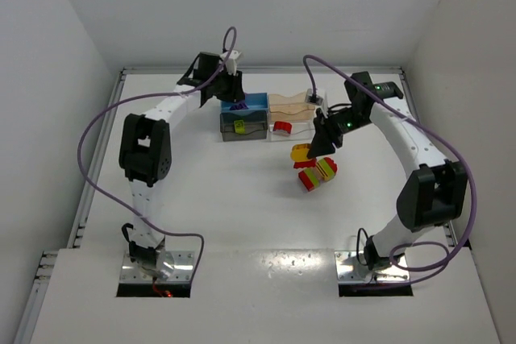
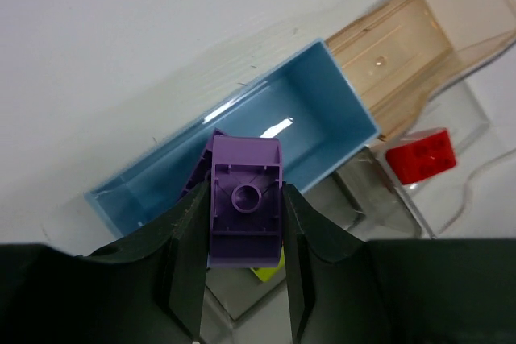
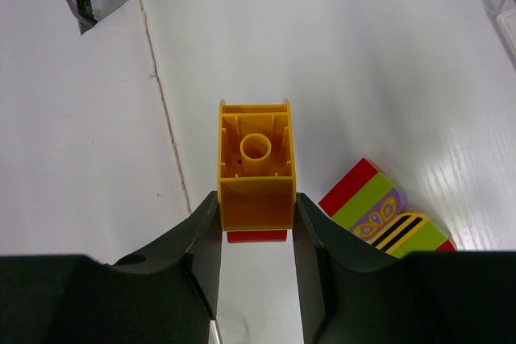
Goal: Sort the legos into containers by color
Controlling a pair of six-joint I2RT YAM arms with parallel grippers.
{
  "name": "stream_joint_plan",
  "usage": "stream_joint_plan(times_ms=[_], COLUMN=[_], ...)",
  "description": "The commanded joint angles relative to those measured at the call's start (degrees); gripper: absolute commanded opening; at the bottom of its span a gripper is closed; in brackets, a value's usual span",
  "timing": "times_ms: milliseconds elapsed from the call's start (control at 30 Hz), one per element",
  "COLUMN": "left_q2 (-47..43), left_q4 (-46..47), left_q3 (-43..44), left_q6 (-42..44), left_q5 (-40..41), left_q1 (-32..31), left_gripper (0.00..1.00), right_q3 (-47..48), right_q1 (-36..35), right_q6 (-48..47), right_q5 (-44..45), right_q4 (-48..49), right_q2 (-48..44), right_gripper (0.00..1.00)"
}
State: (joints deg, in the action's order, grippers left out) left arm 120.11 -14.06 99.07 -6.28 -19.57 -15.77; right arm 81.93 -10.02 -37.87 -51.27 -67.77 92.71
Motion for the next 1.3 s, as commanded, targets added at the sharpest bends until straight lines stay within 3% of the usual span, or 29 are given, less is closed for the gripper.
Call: stream_joint_plan(times_ms=[0,200,233,333,567,633,700,733,800,833,900,933,967,1067,1267], left_q2=[1.95,5.74,5.74,5.74,2.33,-3.26,-9.43,-12.77,-21.56,-23.76,-27.54,-28.17,-28.7,-30.11,-29.59], left_q4=[-0.61,-2.28,-2.28,-2.81,-1.41,4.09,12.26,22.14,31.34,38.95,44.54,49.96,53.49,66.43,60.31], left_q3=[6.3,10.18,10.18,9.66,5.62,2.55,-7.71,-16.19,-23.88,-27.05,-33.57,-35.15,-38.48,-43.5,-41.86], left_q6=[3.38,3.38,3.38,4.43,4.44,0.51,-3.71,-8.43,-14.34,-17.59,-28.83,-32.61,-40.13,-50.81,-47.43], left_q5=[4.9,5.42,4.81,3.32,-0.9,-4.92,-11.78,-14.59,-22.5,-24.96,-30.66,-32.18,-33.33,-31.95,-29.38], left_q1=[-0.58,-0.58,-0.58,-0.58,-0.58,-0.05,1.7,2.23,2.23,2.23,0.57,-0.04,-1.36,-2.42,-4.0], left_gripper=[0.19,0.3,0.34,0.6,0.63,0.62,0.62,0.62,0.63,0.63,0.64,0.64,0.64,0.67,0.69], right_q3=[2.7,3.76,4.28,4.29,6.22,6.83,6.84,6.32,2.55,0.44,-8.31,-11.15,-12.22,-11.0,-9.95], right_q1=[0.97,0.97,1.49,1.5,2.63,3.6,5.09,5.1,6.41,6.42,6.42,5.9,5.89,2.47,-0.09], right_q6=[0.87,1.92,1.92,3.41,7.71,14.64,24.44,28.94,39.57,53.11,69.51,85.0,88.81,91.03,92.18], right_q5=[-2.25,-2.26,-2.26,-2.78,-4.02,-6.82,-9.98,-11.04,-14.29,-15.0,-15.0,-15.0,-14.31,-14.3,-14.3], right_q4=[1.15,1.15,1.15,2.37,5.53,9.92,16.74,20.1,29.13,42.15,59.85,77.52,81.09,83.05,83.59], right_q2=[0.81,1.86,2.39,2.39,4.06,4.76,5.47,5.47,5.47,4.34,2.66,1.96,1.95,3.45,3.45], right_gripper=[0.0,0.0,0.0,0.0,0.0,0.0,0.0,0.0,0.0,0.0,0.0,0.0,0.0,0.0,0.0])
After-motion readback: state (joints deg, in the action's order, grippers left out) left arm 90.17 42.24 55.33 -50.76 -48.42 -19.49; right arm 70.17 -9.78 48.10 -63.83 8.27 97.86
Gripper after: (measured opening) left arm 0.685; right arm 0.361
